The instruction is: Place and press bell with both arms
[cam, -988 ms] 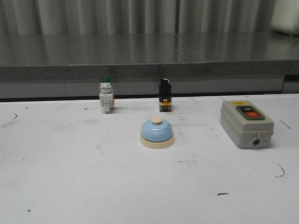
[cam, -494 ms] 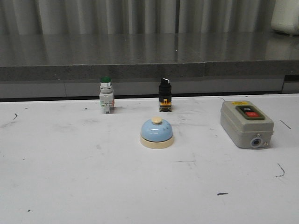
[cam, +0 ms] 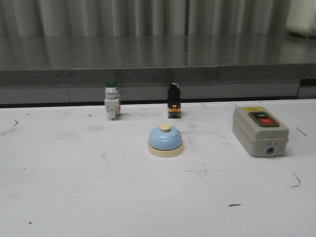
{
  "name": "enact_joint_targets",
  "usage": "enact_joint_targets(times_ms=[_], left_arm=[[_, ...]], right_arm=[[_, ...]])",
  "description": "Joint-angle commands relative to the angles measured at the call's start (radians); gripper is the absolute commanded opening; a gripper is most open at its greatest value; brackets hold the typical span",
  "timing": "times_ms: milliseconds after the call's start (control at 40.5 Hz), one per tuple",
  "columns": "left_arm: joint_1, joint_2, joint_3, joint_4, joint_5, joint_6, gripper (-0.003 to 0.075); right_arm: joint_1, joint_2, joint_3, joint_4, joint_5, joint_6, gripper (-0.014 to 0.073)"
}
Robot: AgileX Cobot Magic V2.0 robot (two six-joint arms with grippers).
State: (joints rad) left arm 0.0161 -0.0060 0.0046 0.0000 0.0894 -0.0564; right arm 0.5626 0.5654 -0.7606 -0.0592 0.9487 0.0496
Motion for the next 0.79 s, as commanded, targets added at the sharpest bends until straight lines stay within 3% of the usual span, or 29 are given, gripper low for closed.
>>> enact_joint_targets(times_ms=[0,766], left_arm=[[-0.007,-0.017,0.023,0.0,-0.089,-0.002,-0.002],[-0.033,-0.017,0.023,-0.007,-0.089,-0.002,-0.002]], right_arm=[[-0.002,0.001,-0.024,-0.013,-0.062,-0.002,-0.0069],[-0.002,0.001,-0.024,-0.013,-0.062,-0.002,-0.0069]])
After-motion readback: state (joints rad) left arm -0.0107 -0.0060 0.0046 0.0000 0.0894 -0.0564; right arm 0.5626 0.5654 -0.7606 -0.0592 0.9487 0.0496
